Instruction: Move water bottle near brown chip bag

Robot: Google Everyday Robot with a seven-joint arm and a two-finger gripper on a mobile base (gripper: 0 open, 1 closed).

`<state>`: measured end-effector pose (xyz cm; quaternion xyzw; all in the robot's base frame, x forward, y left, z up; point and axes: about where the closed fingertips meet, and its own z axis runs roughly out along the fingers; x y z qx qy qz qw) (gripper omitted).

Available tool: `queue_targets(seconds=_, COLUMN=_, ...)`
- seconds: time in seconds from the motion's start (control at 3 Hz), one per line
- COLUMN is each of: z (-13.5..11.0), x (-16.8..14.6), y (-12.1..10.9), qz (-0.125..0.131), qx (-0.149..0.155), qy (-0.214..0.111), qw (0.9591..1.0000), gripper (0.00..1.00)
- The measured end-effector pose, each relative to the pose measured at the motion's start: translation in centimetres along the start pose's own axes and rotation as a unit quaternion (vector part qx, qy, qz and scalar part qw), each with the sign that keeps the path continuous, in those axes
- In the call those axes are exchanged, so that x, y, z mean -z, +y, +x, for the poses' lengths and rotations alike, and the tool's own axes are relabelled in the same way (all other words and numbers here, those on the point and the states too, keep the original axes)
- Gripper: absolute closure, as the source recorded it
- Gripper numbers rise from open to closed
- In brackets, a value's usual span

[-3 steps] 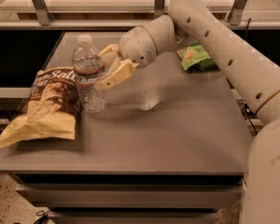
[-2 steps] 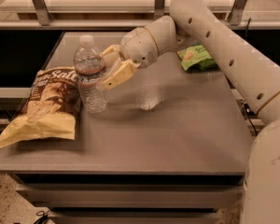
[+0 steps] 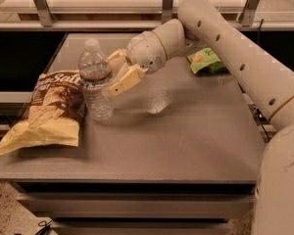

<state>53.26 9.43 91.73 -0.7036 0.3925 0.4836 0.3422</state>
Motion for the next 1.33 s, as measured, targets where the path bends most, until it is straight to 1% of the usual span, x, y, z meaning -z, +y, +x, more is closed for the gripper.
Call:
queue_targets(seconds=0.67, z=0.05, x=-0.02, y=0.05, qz=-0.004, qx=0.0, qy=-0.003, qw=1.0, gripper=0.13)
queue_targets(seconds=1.0, z=0.03, x=-0.23, y=0.13, qz=-0.009, qx=-0.002, qy=-0.006, qw=0.9999, gripper=0.0)
queue_targets(seconds=1.33, z=0.02, x=-0.31, y=0.22, qz=-0.011, qx=-0.001, qy=-0.007, qw=0.9999, gripper=0.0)
